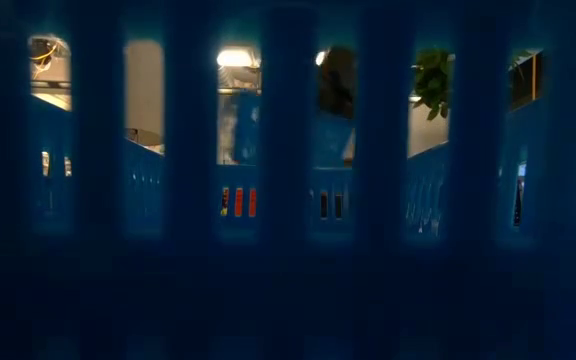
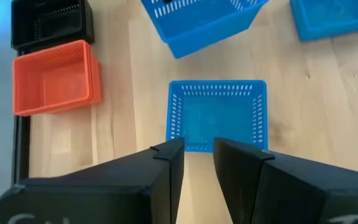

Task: Stack baskets by color
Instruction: Stack the top right blue bin on top of the top left blue bin

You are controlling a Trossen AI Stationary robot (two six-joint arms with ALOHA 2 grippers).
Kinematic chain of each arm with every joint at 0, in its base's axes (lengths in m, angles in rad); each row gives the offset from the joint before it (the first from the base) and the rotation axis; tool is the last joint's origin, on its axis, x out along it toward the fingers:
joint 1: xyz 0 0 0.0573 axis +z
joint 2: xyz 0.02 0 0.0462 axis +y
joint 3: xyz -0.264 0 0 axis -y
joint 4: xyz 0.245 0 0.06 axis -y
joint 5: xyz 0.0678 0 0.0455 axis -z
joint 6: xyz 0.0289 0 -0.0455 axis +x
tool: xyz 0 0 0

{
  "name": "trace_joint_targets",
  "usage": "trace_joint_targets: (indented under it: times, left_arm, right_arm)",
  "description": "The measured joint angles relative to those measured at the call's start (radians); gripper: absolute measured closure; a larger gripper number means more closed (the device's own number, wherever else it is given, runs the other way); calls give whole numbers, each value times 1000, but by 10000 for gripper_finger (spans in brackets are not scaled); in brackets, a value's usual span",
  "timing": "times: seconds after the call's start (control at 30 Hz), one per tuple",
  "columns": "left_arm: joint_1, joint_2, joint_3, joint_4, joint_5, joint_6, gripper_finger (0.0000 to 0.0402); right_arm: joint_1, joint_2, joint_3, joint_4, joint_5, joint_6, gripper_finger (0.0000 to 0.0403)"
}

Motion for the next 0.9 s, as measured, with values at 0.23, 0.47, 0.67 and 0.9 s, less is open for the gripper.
trace_joint_targets:
  times: [0.23,0.47,0.67,0.9]
  left_arm:
    - [0,-27,0,-12,-11,0,324]
    - [0,-59,0,-21,-11,42,324]
    - [0,-97,0,-37,-11,61,324]
    - [0,-136,0,-36,-4,60,324]
  right_arm:
    - [45,0,150,4,127,18,401]
    - [77,21,178,270,312,48,401]
    - [78,120,177,494,320,69,402]
    - [91,216,231,514,304,77,402]
